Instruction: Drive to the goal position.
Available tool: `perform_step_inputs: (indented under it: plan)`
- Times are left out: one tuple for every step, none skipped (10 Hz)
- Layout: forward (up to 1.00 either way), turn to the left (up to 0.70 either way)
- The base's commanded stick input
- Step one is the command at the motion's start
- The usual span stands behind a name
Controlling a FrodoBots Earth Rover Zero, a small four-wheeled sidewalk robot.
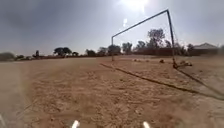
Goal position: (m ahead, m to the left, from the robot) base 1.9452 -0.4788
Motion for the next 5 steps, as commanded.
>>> perform_step_inputs:
  plan:
    - [0.7,0.0]
    - [0.7,0.0]
    - [0.7,0.0]
    - [0.7,0.0]
    - [0.7,0.0]
